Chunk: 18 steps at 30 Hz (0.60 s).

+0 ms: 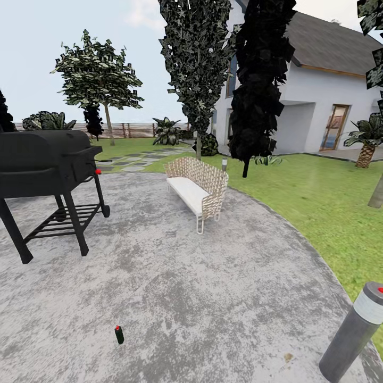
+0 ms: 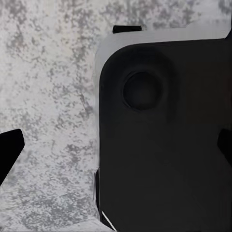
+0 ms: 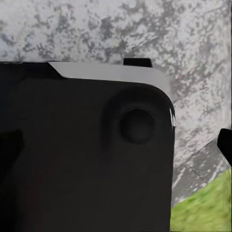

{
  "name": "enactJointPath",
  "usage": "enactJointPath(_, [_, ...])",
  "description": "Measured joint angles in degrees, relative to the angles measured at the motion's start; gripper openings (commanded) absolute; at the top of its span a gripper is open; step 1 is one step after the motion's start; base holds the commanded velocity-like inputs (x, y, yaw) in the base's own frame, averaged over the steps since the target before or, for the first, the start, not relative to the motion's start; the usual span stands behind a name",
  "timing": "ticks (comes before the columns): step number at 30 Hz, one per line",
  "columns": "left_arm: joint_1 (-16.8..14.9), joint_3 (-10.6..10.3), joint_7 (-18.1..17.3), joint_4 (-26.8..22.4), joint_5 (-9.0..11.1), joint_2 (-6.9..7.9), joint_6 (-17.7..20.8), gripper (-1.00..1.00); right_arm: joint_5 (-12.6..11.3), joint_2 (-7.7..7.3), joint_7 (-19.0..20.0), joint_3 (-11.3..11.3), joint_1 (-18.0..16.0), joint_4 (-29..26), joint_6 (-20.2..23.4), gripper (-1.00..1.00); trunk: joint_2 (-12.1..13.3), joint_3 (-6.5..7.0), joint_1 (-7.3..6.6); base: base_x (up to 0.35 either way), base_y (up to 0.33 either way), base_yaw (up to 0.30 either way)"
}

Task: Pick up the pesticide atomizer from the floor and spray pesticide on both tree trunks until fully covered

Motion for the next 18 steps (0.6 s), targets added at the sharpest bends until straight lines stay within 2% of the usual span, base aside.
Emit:
enactJointPath(4, [-1.2,0.0,0.0,-1.3,0.0,0.36,0.0,1.0,0.0,-1.29,0.0,0.0,-0.1,-1.3,-1.3,1.0,0.0,0.0,0.0,0.0,0.0,0.0])
enactJointPath(8, [-2.4,-0.2,0.0,-2.6,-0.4,0.07,0.0,1.0,0.6,-2.27,0.4,0.1,-0.4,-2.6,-2.6,1.0,0.0,0.0,0.0,0.0,0.0,0.0])
enactJointPath(9, [-3.4,-0.3,0.0,-7.7,-0.5,0.01,-0.1,1.0,0.7,-2.29,0.5,0.1,-0.6,-4.6,-12.8,1.0,0.0,-0.02,0.0,0.0,0.0,0.0])
enactJointPath(10, [-6.5,-0.3,0.0,-16.5,-0.6,-0.03,-0.3,1.0,0.7,-2.31,0.5,0.0,-0.9,-12.6,-13.3,1.0,0.0,-0.01,0.0,0.0,0.0,0.0])
enactJointPath(11, [-9.8,-0.2,0.0,-24.6,-0.4,0.12,-1.1,1.0,0.6,-2.28,0.5,0.0,-1.0,-24.0,-13.3,1.0,0.0,0.01,0.0,0.0,0.0,0.0])
enactJointPath(12, [-11.5,-0.2,0.0,-23.6,-0.3,0.17,-1.7,1.0,0.6,-2.27,0.5,0.0,-1.1,-33.2,-13.3,1.0,0.0,0.03,0.0,0.0,0.0,0.0])
enactJointPath(13, [-9.5,-0.2,0.0,-23.3,-0.2,0.2,-2.0,1.0,0.6,-2.26,0.5,0.0,-1.0,-33.1,-13.3,1.0,0.0,-0.02,0.0,0.0,0.0,0.0])
enactJointPath(18, [-10.2,0.0,-0.1,-22.9,0.2,-0.05,-4.6,1.0,0.9,-2.39,0.6,0.1,-1.1,-32.4,-13.3,1.0,0.0,0.0,0.0,0.0,0.0,0.0])
